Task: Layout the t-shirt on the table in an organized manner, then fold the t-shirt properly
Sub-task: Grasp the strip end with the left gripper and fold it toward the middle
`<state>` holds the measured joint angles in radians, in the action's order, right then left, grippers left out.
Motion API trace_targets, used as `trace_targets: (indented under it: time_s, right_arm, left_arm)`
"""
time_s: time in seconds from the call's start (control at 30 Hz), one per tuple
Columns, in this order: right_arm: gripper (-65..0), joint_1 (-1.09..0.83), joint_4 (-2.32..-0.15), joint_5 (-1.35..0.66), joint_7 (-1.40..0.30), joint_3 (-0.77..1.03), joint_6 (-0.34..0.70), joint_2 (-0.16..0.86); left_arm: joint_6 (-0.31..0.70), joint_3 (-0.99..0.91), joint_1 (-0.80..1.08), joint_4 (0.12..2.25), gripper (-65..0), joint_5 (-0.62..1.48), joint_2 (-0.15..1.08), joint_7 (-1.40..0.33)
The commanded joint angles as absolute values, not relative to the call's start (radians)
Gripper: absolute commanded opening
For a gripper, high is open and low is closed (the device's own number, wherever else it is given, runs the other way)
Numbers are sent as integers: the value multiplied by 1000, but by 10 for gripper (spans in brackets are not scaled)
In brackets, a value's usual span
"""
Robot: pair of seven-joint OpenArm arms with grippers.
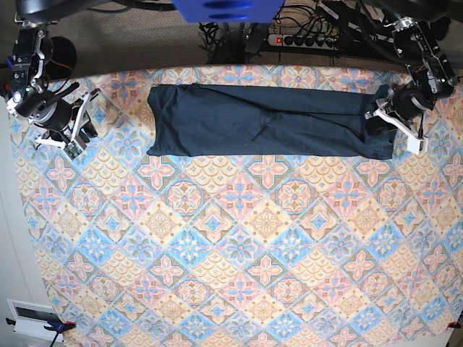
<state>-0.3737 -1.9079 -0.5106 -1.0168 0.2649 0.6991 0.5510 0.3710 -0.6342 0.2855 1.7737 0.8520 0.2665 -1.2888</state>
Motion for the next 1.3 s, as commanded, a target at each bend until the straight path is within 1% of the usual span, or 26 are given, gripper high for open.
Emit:
trace_targets:
  time_s: [0.0,0.2,0.5,0.63,1.03,1.13,1.17,1.2,1.23,1.27]
  right_arm:
    - [-540,-367,-1923,-521,-1001,272,698,572]
    - [-540,-371,-1923,-522,-1001,272,698,572]
    - [-540,-372,-1923,-522,-1001,272,698,572]
    - [-540,-372,-1923,-522,-1001,272,698,572]
    - [-539,-371,-1923,-522,-1001,271,698,568]
    - [-539,-369,-1923,-522,-1004,271,698,547]
    - [-539,-369,-1923,-522,-1004,271,698,542]
    - [-539,-369,-1923,-522,-1006,271,698,542]
    - [-539,-369,-1923,-522,-1006,271,698,542]
    - [-539,-371,-1923,-522,-1006,271,698,542]
  left_arm:
    - [375,-639,282,1793,-650,875,265,-1277]
    - [375,-638,246,1790,-650,872,186,-1273]
    - [375,-630,203,1788,-650,871,114,-1276]
    - [375,-591,203,1788,-650,869,113,-1274]
    - [375,-588,203,1787,-650,880,111,-1277]
    - [375,-547,205,1788,-650,929,120,-1277]
    - [375,-524,208,1793,-633,952,133,-1277]
    - [375,-499,209,1797,-600,983,153,-1277]
    - [375,-478,209,1805,-564,1015,168,-1277]
    - [375,-458,211,1816,-513,1058,182,-1277]
